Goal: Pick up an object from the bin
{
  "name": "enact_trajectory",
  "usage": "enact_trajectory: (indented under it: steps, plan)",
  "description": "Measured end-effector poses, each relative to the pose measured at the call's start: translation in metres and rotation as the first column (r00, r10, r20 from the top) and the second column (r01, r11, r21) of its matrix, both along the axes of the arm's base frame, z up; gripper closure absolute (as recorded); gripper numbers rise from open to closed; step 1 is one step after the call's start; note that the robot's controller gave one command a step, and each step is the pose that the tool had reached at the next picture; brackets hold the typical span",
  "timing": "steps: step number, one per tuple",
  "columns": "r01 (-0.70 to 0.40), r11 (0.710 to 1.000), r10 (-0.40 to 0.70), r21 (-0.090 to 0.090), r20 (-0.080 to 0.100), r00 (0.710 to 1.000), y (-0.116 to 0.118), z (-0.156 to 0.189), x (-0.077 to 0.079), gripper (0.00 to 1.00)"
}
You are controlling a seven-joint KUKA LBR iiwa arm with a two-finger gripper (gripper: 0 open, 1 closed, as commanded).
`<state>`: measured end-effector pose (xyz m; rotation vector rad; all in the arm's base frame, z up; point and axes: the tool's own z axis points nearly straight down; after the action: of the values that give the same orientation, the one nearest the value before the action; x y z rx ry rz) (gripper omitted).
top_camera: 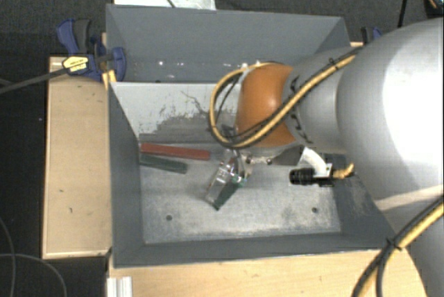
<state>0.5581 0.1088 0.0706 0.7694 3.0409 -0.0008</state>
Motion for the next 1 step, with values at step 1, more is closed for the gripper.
enact_trajectory:
  steps: [1]
  plan:
    - [-0.275,0.961,0.275,-0.001,-0.006,0.961,-0.0681,-0.0005,-0.0246,0.0]
